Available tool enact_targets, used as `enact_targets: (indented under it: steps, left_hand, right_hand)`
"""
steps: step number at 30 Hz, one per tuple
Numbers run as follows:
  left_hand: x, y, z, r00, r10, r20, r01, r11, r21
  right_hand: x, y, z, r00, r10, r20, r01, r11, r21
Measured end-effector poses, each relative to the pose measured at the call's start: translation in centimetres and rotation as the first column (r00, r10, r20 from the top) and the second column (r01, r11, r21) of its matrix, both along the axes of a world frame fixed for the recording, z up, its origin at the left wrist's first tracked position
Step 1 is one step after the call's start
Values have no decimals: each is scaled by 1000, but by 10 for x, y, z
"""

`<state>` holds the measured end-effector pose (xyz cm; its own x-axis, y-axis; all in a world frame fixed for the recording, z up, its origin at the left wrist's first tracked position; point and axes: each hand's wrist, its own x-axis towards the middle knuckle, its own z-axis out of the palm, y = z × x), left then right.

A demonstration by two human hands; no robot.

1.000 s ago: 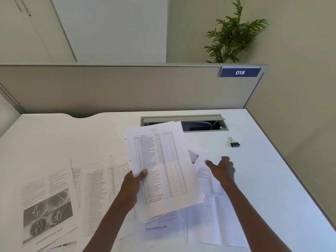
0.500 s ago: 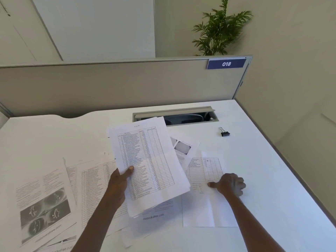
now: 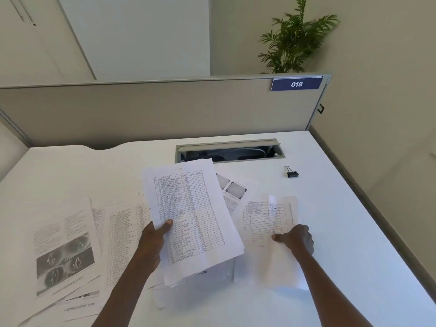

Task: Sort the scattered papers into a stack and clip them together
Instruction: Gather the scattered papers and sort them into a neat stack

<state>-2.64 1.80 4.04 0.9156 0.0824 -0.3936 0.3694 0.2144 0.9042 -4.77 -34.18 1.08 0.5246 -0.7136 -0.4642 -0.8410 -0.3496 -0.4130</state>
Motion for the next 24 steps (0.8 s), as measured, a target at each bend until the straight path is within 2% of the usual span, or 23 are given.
enact_targets:
  steps: [5,9,12,18,22,24]
  left_hand:
    - [-5,-12,5,999,41,-22,-41,999,26]
    - [-8,-24,8,997,72,-4,-71,993,89]
    - [-9,-31,9,996,91,13,-92,981,169]
    - [-10,-40,19,997,69,31,-75,957,279]
    - [-9,-44,26,998,62,32,-68,963,262]
    - [-8,-45,31,998,55,13,-57,973,225]
  right_hand:
    - [-5,-17,8,998,-18,54,21,998,-55]
    - [-9,-35,20,981,153,117,-124,967,-221]
    - [-10,-44,41,951,246,188,-193,946,-261]
    - [-8,-37,110,846,424,322,-306,882,-359]
    - [-8,-19,163,745,512,428,-321,837,-442]
    - [-6,-10,182,703,522,483,-332,841,-427]
